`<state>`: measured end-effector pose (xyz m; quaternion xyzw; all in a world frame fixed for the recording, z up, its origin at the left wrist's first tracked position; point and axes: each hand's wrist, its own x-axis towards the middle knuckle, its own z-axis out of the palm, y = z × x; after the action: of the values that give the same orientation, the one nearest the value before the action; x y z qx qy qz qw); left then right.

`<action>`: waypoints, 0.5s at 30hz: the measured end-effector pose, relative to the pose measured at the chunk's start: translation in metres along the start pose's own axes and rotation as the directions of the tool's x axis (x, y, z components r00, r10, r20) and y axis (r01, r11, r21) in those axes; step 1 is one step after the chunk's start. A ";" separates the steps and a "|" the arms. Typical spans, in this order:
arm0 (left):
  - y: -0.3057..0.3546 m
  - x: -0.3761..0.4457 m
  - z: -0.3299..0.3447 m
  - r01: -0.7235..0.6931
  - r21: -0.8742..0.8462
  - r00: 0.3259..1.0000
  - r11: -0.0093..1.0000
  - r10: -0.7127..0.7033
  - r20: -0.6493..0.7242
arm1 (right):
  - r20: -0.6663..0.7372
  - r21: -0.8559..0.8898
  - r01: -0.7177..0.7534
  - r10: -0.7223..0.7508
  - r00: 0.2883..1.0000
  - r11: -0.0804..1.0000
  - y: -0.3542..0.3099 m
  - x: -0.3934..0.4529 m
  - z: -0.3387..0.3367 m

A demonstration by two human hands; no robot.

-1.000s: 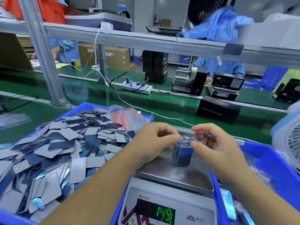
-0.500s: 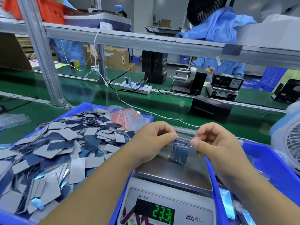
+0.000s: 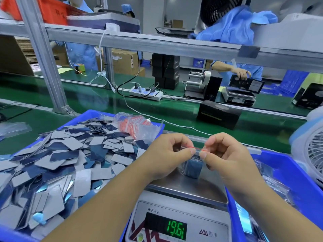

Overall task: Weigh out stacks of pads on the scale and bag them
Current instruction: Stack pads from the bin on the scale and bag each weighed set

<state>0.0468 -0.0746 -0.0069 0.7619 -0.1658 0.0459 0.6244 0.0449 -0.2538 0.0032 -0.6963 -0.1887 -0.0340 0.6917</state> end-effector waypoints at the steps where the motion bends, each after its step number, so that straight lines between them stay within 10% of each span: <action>1: 0.000 0.000 0.001 -0.004 0.004 1.000 1.000 0.004 0.004 | 0.012 0.012 -0.006 0.006 1.000 1.000 -0.001 0.000 0.001; 15: 0.008 0.001 -0.017 -0.034 0.024 0.999 0.999 0.033 0.003 | -0.013 -0.046 0.048 -0.049 0.999 0.998 -0.009 0.003 -0.005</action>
<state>0.0478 -0.0600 0.0046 0.7665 -0.1788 0.0573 0.6142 0.0460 -0.2582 0.0131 -0.7070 -0.1999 -0.0598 0.6757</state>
